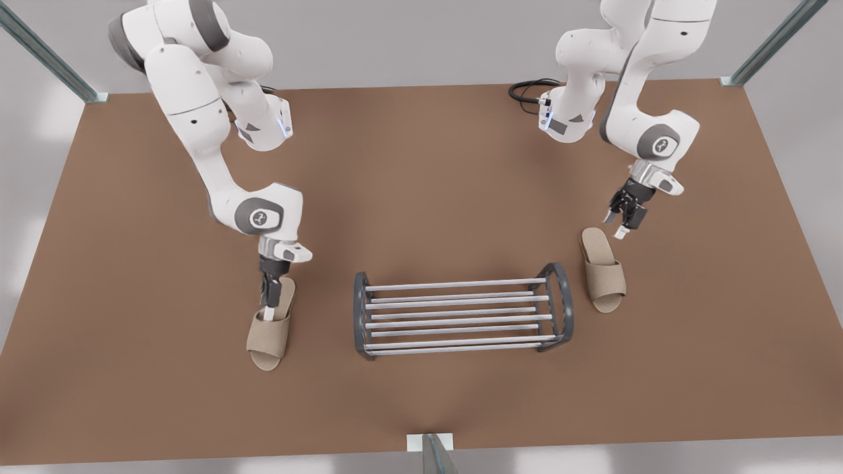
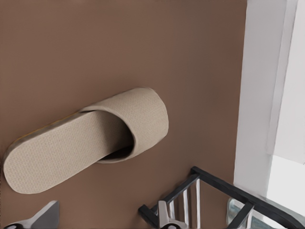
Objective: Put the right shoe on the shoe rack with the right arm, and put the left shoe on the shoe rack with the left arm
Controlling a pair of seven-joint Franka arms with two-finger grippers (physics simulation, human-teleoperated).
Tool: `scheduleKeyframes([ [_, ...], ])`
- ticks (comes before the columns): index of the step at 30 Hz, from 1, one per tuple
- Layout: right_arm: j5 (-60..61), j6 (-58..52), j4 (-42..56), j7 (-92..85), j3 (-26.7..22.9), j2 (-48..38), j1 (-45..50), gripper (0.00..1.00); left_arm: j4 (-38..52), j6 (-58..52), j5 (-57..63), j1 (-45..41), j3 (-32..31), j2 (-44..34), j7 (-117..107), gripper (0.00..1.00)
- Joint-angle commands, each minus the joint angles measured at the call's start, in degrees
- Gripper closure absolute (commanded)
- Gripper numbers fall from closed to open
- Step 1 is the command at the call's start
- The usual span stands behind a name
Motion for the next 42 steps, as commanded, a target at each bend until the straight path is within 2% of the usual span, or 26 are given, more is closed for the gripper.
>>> scheduleKeyframes([
  [1, -1.3, -4.6, -1.2, 31.3, 0.0, -0.3, 0.6, 0.00, 0.0, -6.9, -10.1, 0.2, 2.3, 2.2, 65.8, 0.00],
  [5, -1.3, -6.8, -2.8, 34.3, 0.0, -0.8, 0.5, 0.00, 0.0, -15.5, -17.6, 0.2, 5.6, 5.7, 76.8, 0.00],
  [9, -1.4, -10.7, -2.7, 38.1, 0.0, 1.8, 1.8, 0.00, 0.5, -22.3, -20.6, 0.2, 5.7, 10.6, 87.0, 0.00],
  [10, -1.4, -11.1, -2.9, 38.1, 0.0, 1.9, 1.8, 0.00, 0.5, -22.3, -20.7, 0.2, 5.6, 10.5, 87.2, 0.00],
  [12, -3.0, -20.0, -3.8, 38.2, 0.0, 3.7, 4.4, 0.00, 0.6, -22.6, -22.2, 0.2, 5.5, 10.9, 87.2, 0.00],
  [16, -6.4, -23.3, -3.9, 40.5, -0.1, 5.7, 4.1, 0.00, 1.9, -25.1, -23.7, 0.2, 5.7, 12.6, 87.2, 0.00],
  [20, -8.2, -23.3, -3.4, 40.6, -0.2, 5.6, 3.5, 0.00, 2.7, -25.2, -24.5, 0.2, 5.7, 14.2, 87.1, 0.00],
  [26, -10.2, -23.5, -0.9, 41.3, -1.0, 8.0, 3.6, 0.00, 3.5, -28.4, -31.7, 0.5, 5.7, 17.1, 86.2, 0.00],
  [31, -10.3, -23.5, -0.5, 41.5, -1.2, 8.3, 3.7, 0.00, 5.0, -29.8, -33.5, 0.5, 5.7, 18.3, 76.0, 0.00],
  [33, -11.5, -30.5, -1.1, 41.5, -1.2, 9.9, 4.8, 0.00, 5.5, -31.9, -35.9, 0.5, 5.7, 19.4, 72.3, 0.00],
  [38, -12.5, -30.5, 0.0, 42.7, -1.2, 11.3, 4.8, 0.00, 8.3, -31.9, -37.5, 0.3, 5.1, 22.2, 70.8, 0.00],
  [42, -16.5, -30.6, 1.6, 44.8, -3.2, 13.5, 4.7, 0.00, 10.4, -32.1, -39.2, 0.1, 4.2, 24.5, 70.5, 0.00],
])
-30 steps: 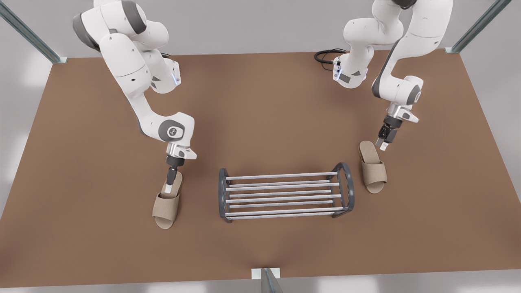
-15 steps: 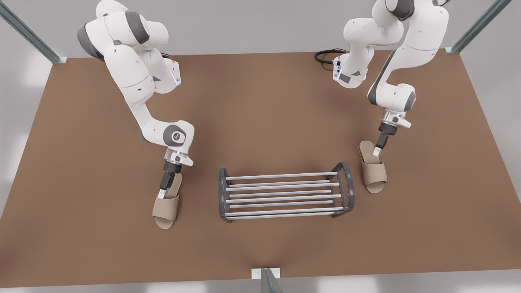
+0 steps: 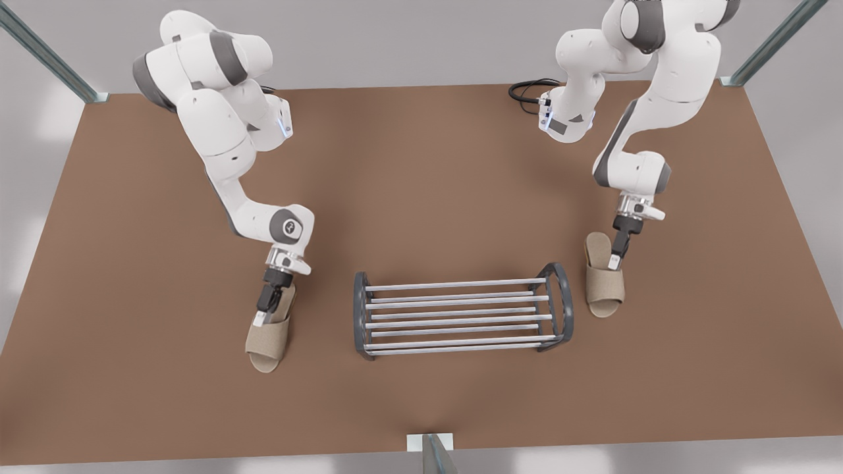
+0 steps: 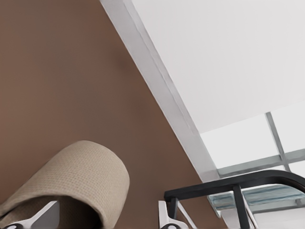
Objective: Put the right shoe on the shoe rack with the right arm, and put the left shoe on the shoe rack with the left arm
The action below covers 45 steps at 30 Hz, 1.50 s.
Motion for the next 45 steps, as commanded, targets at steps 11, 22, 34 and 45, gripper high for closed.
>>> scheduleKeyframes([
  [11, -2.6, -1.9, 4.1, 8.9, -1.3, 3.6, 0.3, 0.00, 2.1, -2.2, -3.3, -0.1, -1.7, 2.0, 0.8, 0.00],
  [22, -3.8, -2.1, 6.6, 9.2, -2.5, 5.5, 0.4, 0.76, 4.3, -2.2, -4.1, -0.9, -2.7, 4.1, 0.0, 0.00],
  [34, -3.5, 12.9, 6.0, 6.4, -2.6, -5.3, -0.5, 0.79, 6.5, -2.2, -4.4, -1.2, -2.7, 6.5, -0.3, 0.30],
  [45, 3.2, 46.8, 1.8, 6.9, -2.3, -24.1, 2.3, 0.79, 7.3, -2.4, -4.4, -1.2, -3.0, 7.8, -0.3, 0.54],
])
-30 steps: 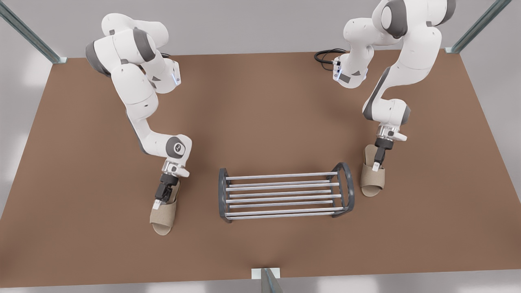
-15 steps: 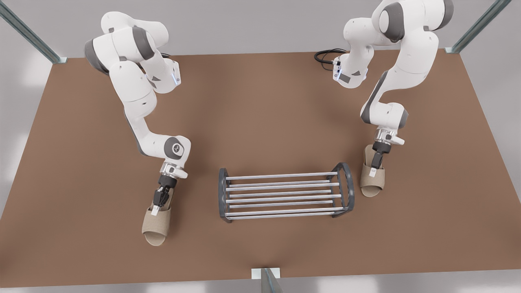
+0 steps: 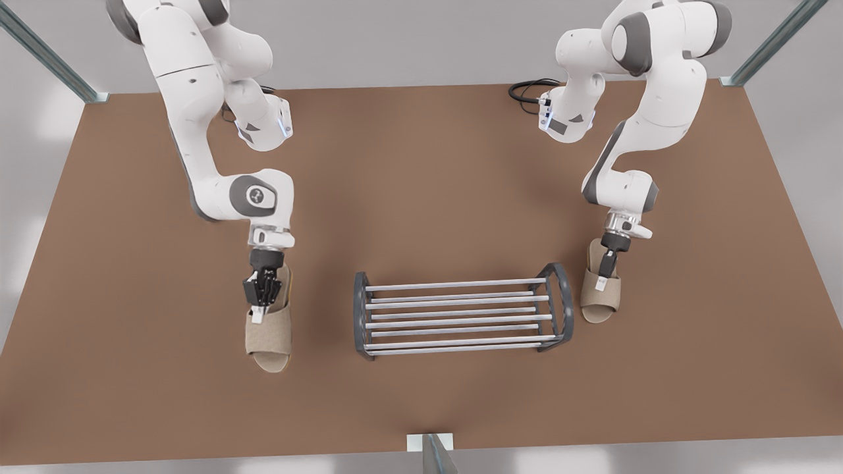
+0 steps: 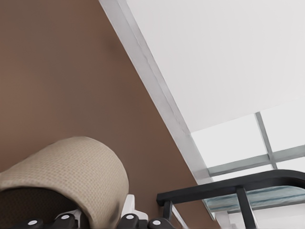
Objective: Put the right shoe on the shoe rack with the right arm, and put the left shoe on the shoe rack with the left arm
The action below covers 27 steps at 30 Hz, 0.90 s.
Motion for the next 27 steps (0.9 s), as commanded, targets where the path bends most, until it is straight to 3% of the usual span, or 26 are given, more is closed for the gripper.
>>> scheduleKeyframes([
  [1, 1.0, 16.4, 0.9, 0.5, 0.1, -2.8, 1.3, 0.79, 0.0, 0.0, 0.0, -0.1, 0.0, 0.0, -0.2, 0.58],
  [5, 4.0, 21.0, 8.7, 0.4, 0.2, -3.8, 5.0, 0.79, 0.0, -0.2, 0.0, -0.1, 0.0, 0.4, -0.2, 0.62],
  [12, 17.2, 20.0, 24.1, 0.0, 0.0, 7.2, 16.1, 0.79, 0.0, 0.8, 0.3, -0.2, 0.2, -2.3, -0.1, 0.74],
  [17, 28.3, 14.5, 31.3, -8.7, -0.3, 16.0, 20.3, 0.79, -0.1, 16.7, 1.0, -1.4, 0.2, -13.8, 0.5, 0.77],
  [23, 31.6, 8.6, 33.5, -11.1, -3.7, 21.3, 20.5, 0.79, -0.5, 23.9, 1.7, -2.0, 0.0, -24.0, -0.2, 0.77],
  [27, 31.7, 8.5, 34.9, -11.3, -4.3, 22.3, 20.5, 0.79, -0.1, 36.2, 2.0, -2.1, -5.6, -31.7, -4.5, 0.77],
])
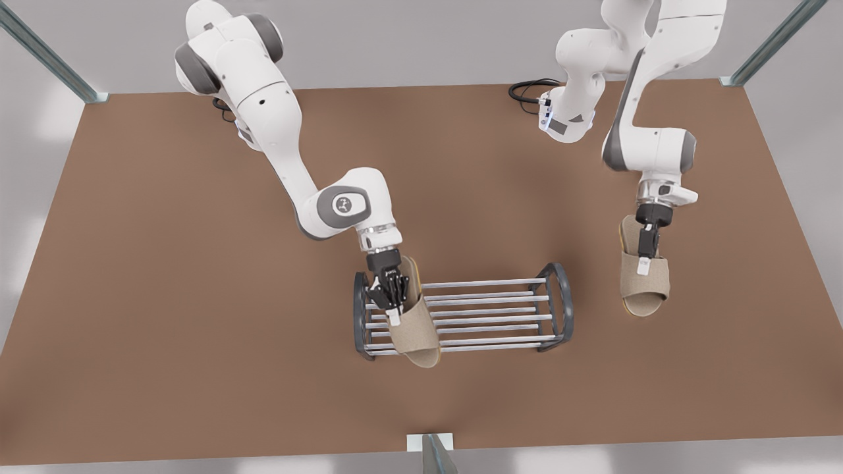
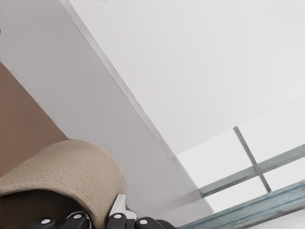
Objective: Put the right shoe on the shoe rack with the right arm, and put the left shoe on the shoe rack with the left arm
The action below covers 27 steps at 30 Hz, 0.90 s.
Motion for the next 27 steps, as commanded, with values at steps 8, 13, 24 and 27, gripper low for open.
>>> scheduleKeyframes([
  [8, 3.4, -5.3, 1.2, -4.8, 0.0, 4.0, 0.0, 0.00, 4.4, 27.2, 0.0, -3.1, -13.5, -6.1, -16.9, 0.78],
  [13, 2.9, -5.3, 1.2, -4.8, -0.1, 4.7, -0.1, 0.00, 4.4, 31.9, -0.7, -3.1, -15.0, -9.9, -18.7, 0.78],
  [24, 2.3, -4.4, -7.1, -3.8, -0.5, -1.0, 0.2, 0.00, 17.2, 39.9, -2.1, -3.3, -31.1, -2.4, -37.4, 0.77],
  [27, 2.3, -4.2, -14.6, -3.7, -0.3, -7.9, 0.9, 0.00, 19.6, 40.0, -2.2, -3.5, -32.4, -0.4, -39.5, 0.77],
])
